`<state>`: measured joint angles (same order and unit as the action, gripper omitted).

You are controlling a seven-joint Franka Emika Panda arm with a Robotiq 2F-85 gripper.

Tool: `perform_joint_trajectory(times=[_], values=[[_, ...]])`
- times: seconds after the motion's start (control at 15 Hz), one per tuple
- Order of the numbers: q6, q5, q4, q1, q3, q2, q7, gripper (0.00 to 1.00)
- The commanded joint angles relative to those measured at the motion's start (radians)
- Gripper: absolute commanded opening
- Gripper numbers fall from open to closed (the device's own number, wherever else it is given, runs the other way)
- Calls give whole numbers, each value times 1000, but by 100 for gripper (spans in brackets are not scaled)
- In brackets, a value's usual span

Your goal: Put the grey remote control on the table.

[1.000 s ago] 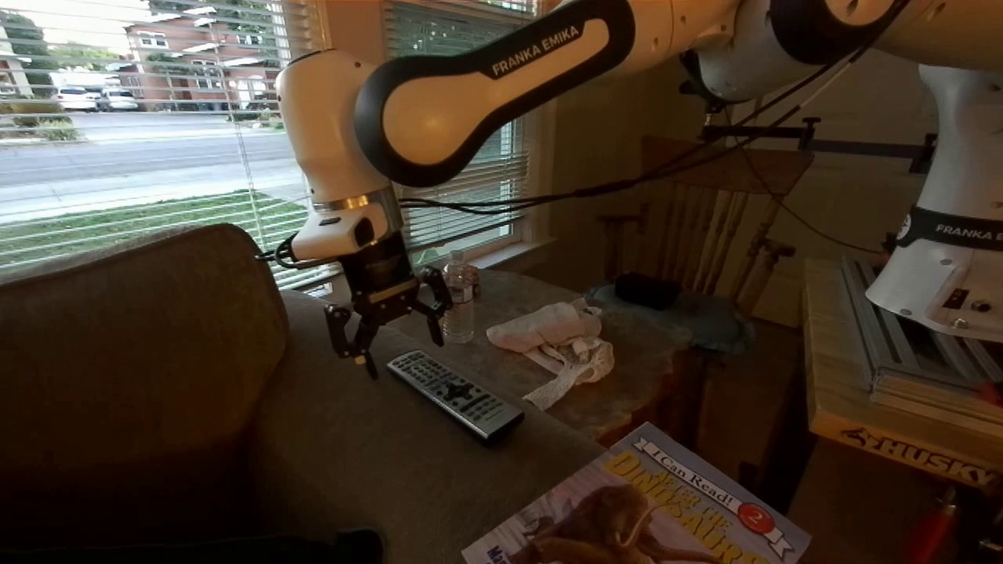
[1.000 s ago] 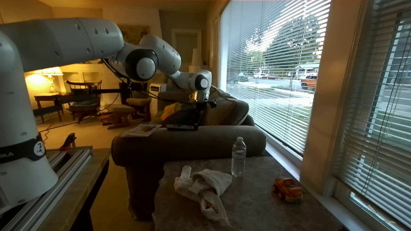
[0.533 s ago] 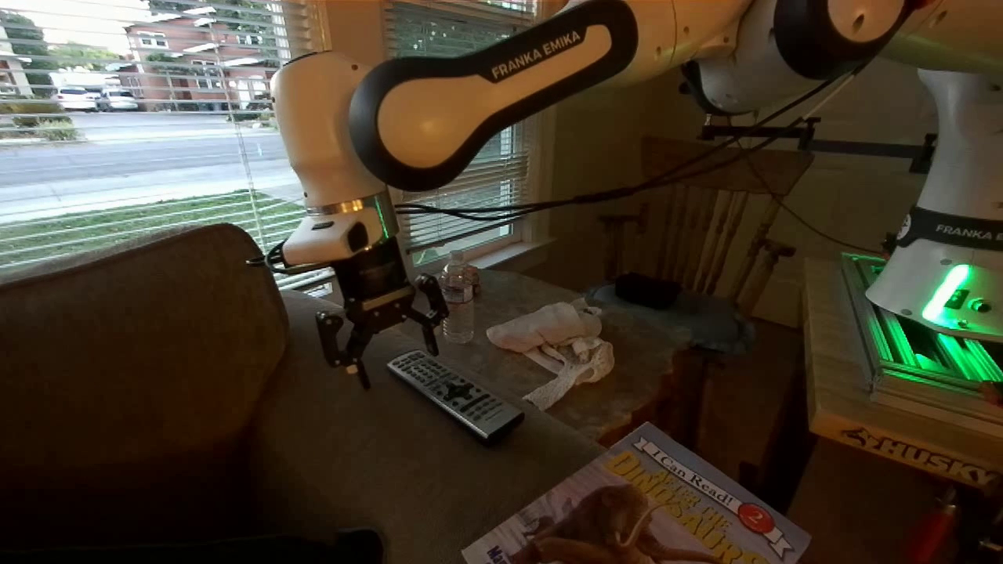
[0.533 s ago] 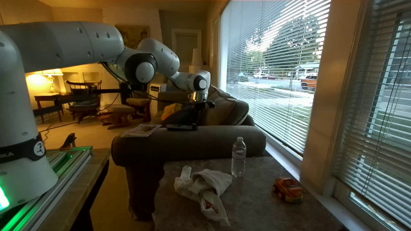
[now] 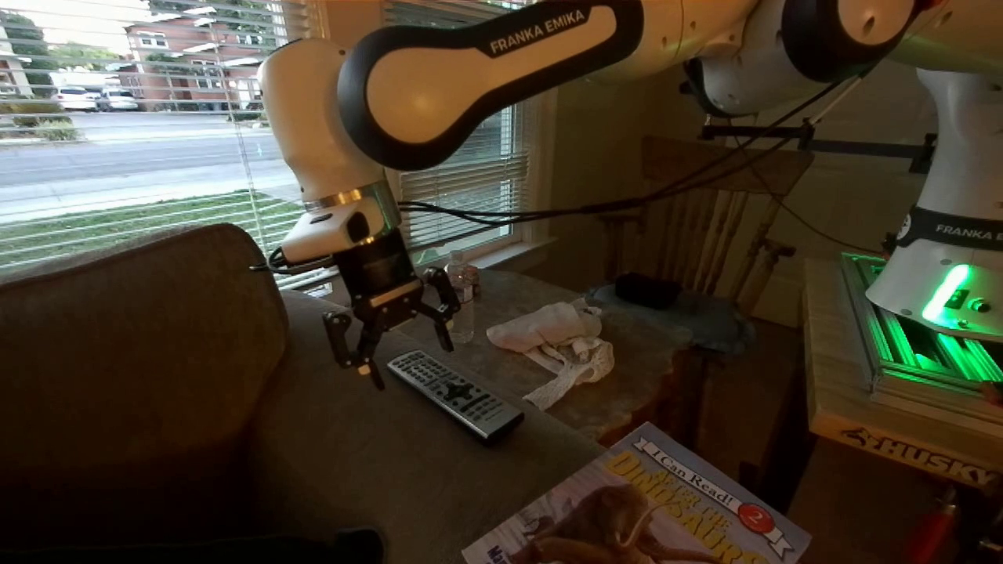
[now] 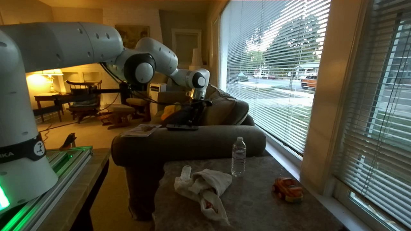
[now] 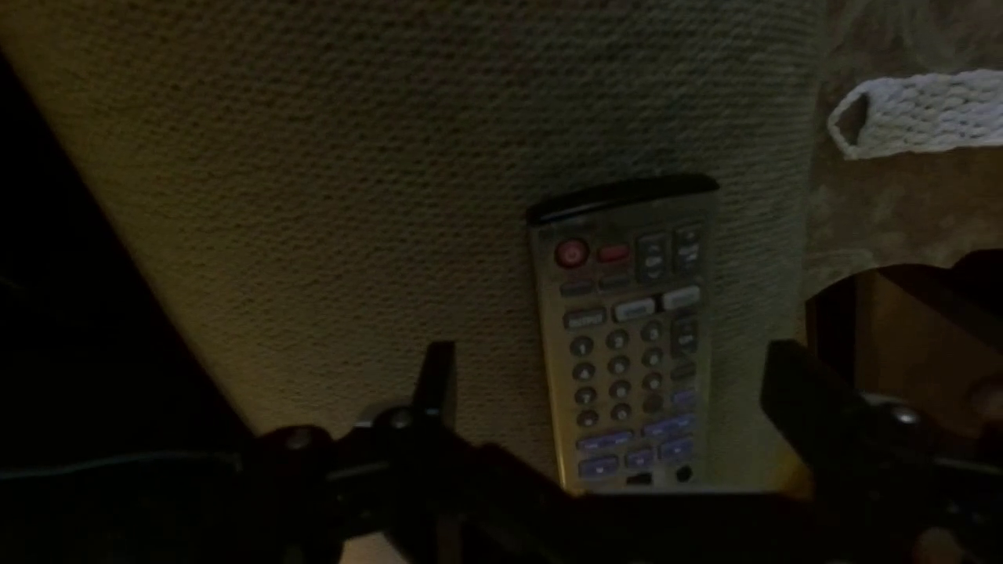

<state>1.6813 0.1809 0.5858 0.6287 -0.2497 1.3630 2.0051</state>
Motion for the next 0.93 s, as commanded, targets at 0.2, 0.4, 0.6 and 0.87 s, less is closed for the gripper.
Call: perform_joint_trajectory(times=[0.2,0.4,0.6,0.87], values=[[-55,-31,-123,23,29,80,16,100],[-48,-28,-150,26,39,112,24,100],[-51,-32,-174,30,42,130,26,75],[-35,-35,-163,36,52,119,23,52]])
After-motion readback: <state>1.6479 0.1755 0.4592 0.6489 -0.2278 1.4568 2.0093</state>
